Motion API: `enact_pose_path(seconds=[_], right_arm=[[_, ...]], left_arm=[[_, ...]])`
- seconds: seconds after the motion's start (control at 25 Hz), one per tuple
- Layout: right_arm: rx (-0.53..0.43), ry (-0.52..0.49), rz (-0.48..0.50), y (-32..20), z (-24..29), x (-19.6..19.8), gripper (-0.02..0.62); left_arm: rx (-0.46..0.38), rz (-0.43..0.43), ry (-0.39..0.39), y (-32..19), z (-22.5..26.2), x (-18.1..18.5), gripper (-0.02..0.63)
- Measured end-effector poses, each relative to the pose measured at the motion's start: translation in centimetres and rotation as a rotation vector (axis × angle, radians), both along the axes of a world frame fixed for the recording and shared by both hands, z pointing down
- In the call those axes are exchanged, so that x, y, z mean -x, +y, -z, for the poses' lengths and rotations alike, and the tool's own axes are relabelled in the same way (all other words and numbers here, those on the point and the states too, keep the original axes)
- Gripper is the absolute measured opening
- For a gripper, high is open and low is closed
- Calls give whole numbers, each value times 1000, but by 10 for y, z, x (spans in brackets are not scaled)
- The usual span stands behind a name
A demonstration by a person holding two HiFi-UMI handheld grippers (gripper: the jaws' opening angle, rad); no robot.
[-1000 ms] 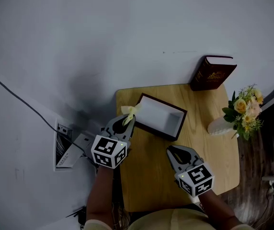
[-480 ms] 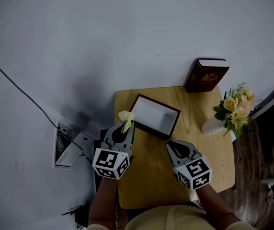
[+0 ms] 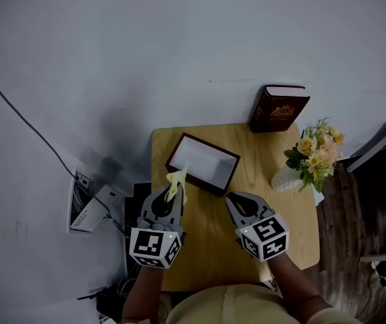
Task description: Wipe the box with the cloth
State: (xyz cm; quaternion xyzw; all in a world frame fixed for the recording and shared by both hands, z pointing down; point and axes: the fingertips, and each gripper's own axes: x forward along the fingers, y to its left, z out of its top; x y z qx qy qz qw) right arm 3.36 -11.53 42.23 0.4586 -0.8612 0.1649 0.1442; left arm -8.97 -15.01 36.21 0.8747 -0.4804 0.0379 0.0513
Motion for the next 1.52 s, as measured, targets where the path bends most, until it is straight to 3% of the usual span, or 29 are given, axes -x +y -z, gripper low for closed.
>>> enact_pose_path(seconds=[0.24,0.52,0.68,1.12,1.36,1.52], right_arm=[[-2,32,27,-7,-4,-8,34],[-16,106,86,-18,-19,-2,38],[-33,135,135,-22,-23,14,92],[-102,333,183,-33,-29,28,97],[-62,416,245,-35,-32,35,92],[-40,416,249,-36,-33,34,64]], left_arm=[[22,9,2,20,-9,-19,29],[120,62,23,36,-43,-26,29],[143,86,30,41,-51,-23,29],[170,109,39,53,-59,-10,29],[181,107,44,52,-61,-8,29],[183,105,43,51,-61,-6,29]])
